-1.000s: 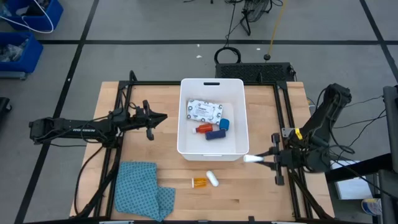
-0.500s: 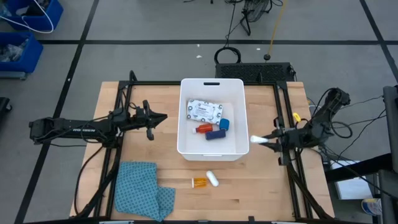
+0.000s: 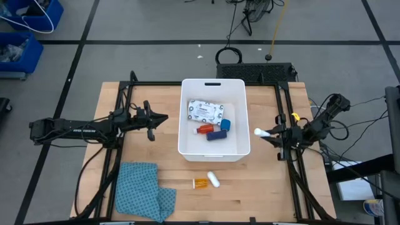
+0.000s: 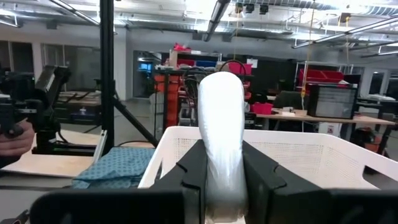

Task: Pick & place medical supplies in basket/bin
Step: Put the left white rolled gauze into the white bin

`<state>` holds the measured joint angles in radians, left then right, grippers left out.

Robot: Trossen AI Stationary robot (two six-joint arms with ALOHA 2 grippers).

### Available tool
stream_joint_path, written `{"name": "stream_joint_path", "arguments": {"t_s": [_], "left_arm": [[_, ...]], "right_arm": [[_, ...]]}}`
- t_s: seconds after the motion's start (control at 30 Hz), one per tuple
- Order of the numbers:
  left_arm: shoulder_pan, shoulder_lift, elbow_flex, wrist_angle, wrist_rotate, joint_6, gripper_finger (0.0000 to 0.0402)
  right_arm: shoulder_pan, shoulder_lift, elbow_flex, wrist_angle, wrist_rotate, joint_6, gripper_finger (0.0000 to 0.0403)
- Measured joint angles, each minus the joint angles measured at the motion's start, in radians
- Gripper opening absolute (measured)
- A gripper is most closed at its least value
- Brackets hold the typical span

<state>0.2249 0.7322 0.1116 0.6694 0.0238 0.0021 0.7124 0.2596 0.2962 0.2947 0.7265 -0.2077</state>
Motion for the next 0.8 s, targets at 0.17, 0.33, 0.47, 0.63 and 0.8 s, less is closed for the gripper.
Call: {"name": "stream_joint_path", "arguments": {"t_s": [0.17,0.33,0.47,0.63,0.8], "left_arm": [[0.000,0.000,0.000,0.000,0.000,0.007,0.0040],[0.000,0.000,0.000,0.000,-0.003,0.019,0.0040],[0.000,0.000,0.000,0.001,-0.026,0.019,0.0040],[0.000,0.000,0.000,0.002,-0.054,0.021,0.0040],[0.000,0.000,0.000,0.002,-0.074,0.042,0.0040]], "right_arm": [[0.000,0.000,0.000,-0.001,0.000,0.000,0.0050],[-0.015,0.031,0.019,-0.002,0.006,-0.023,0.0050],[-0.069,0.109,0.089,-0.014,0.006,-0.057,0.0050],[-0.171,0.243,0.260,-0.197,0.000,-0.043,0.0050],[-0.324,0.399,0.453,-0.397,-0.109,0.007,0.0050]]}}
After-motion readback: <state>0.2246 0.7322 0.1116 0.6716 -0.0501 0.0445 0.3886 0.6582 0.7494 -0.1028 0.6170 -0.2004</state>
